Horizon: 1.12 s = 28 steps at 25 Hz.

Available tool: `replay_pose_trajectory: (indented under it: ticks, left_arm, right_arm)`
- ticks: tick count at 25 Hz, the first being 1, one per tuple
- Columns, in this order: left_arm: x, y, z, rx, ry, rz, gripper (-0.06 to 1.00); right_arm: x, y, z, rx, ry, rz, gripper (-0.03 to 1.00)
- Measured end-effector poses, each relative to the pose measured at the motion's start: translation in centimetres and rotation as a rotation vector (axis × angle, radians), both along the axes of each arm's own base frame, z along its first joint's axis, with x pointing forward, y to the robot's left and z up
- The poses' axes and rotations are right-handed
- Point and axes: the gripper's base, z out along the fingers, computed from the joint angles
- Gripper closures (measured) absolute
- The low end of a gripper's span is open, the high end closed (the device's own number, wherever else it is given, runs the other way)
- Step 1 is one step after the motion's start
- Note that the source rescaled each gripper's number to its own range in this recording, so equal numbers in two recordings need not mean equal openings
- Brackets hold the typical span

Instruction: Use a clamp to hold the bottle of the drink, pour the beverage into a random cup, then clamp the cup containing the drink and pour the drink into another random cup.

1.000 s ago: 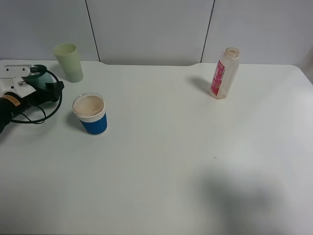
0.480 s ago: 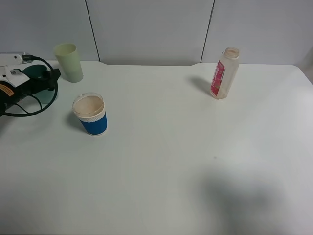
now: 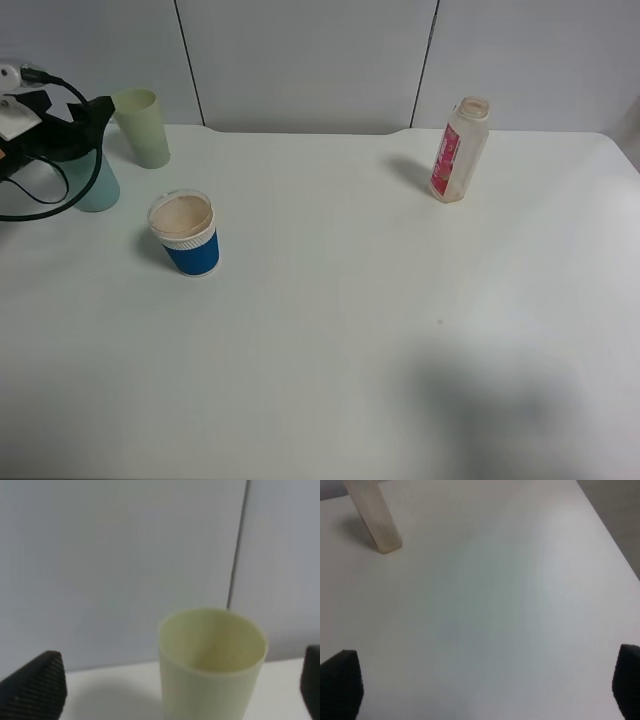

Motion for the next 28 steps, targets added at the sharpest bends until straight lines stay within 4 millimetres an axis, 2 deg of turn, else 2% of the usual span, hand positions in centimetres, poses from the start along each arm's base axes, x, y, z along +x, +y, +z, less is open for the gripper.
replay_pose_trajectory:
  ticks: [4, 9, 11, 14, 19, 21, 23, 26, 28]
  left_arm:
    - [-0.1, -0.1, 1.4, 0.0, -0.012, -0.004, 0.09]
    - [-0.4, -0.1, 3.0, -0.038, 0.041, -0.001, -0.04]
    - [-0.7, -0.2, 4.5, -0.025, 0.034, 0.004, -0.06]
    - [-1.5, 0.1, 7.8, -0.032, 0.013, 0.059, -0.06]
    - [-3.0, 0.6, 11.3, -0.029, 0.004, 0.17, -0.06]
    - [-3.6, 0.3, 12.6, -0.002, 0.004, 0.204, -0.06]
    - [-3.9, 0.0, 13.1, 0.012, 0.009, 0.211, -0.06]
    - [-4.7, -2.3, 14.8, 0.073, 0.01, 0.21, -0.06]
    - [-4.9, -2.8, 14.9, 0.079, 0.02, 0.206, -0.06]
  right_arm:
    - [0.0, 0.0, 0.0, 0.0, 0.0, 0.0, -0.03]
    - [0.0, 0.0, 0.0, 0.0, 0.0, 0.0, -0.03]
    - [0.0, 0.0, 0.0, 0.0, 0.0, 0.0, -0.03]
    - [0.0, 0.0, 0.0, 0.0, 0.0, 0.0, -0.03]
    - [0.0, 0.0, 0.0, 0.0, 0.0, 0.0, -0.03]
    - [0.0, 0.0, 0.0, 0.0, 0.0, 0.0, -0.03]
    - [0.0, 0.0, 0.0, 0.0, 0.0, 0.0, -0.03]
    - [0.0, 0.0, 0.0, 0.0, 0.0, 0.0, -0.03]
    - [0.0, 0.0, 0.0, 0.0, 0.0, 0.0, -0.03]
